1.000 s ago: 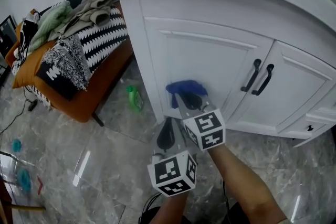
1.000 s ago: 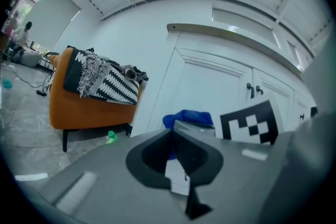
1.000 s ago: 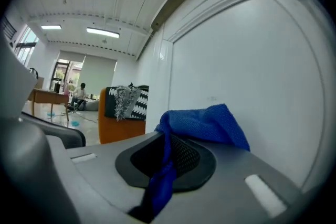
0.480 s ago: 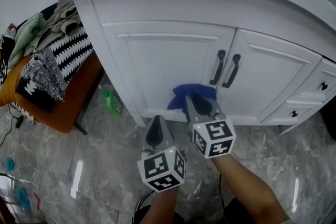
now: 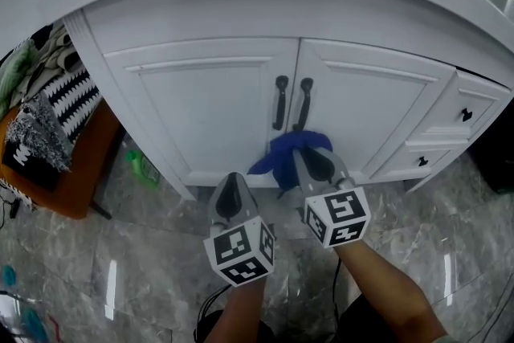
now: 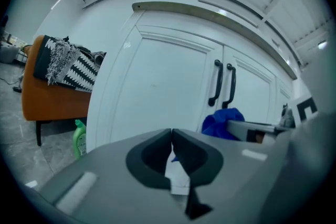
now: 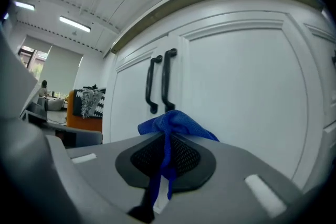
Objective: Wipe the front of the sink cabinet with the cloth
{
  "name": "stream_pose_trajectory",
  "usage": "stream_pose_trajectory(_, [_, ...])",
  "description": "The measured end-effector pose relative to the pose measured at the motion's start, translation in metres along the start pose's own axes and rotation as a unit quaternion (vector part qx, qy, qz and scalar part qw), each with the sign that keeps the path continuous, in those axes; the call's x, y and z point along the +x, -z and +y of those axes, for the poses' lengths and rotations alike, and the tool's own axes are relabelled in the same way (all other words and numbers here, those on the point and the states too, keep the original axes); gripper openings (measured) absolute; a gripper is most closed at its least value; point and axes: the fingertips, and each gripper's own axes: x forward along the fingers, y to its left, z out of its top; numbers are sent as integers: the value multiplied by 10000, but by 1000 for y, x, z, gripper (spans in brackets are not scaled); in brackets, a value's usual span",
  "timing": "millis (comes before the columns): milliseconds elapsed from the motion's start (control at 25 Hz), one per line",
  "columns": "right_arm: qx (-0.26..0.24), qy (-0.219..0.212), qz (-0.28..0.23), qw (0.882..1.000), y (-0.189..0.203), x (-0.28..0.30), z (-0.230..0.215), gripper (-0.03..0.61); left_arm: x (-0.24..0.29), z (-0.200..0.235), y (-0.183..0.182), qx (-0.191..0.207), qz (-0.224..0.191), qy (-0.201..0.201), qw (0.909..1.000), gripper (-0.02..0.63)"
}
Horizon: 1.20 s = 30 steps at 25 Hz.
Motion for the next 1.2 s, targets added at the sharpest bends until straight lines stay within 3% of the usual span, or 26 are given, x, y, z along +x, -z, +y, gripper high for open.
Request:
stream_pose_trajectory(160, [-13,378,103,9992,8,-15,-45,28,6,-17,9,127,86,120,9998,12])
stream_pose_trajectory(520, [-809,847,518,9918,39,-53,-117,28,13,-48,22,482,198,367,9980,12])
stream_pose_trajectory(800, [-967,1195,821,9847,54,-82,-162,28,12,-55,30,504,315,412,9974,12])
stream_pose_trajectory(1200, [-1754,945,1121,9735,50,-94,-180,28,18,-71,31,612,385,584,9957,12])
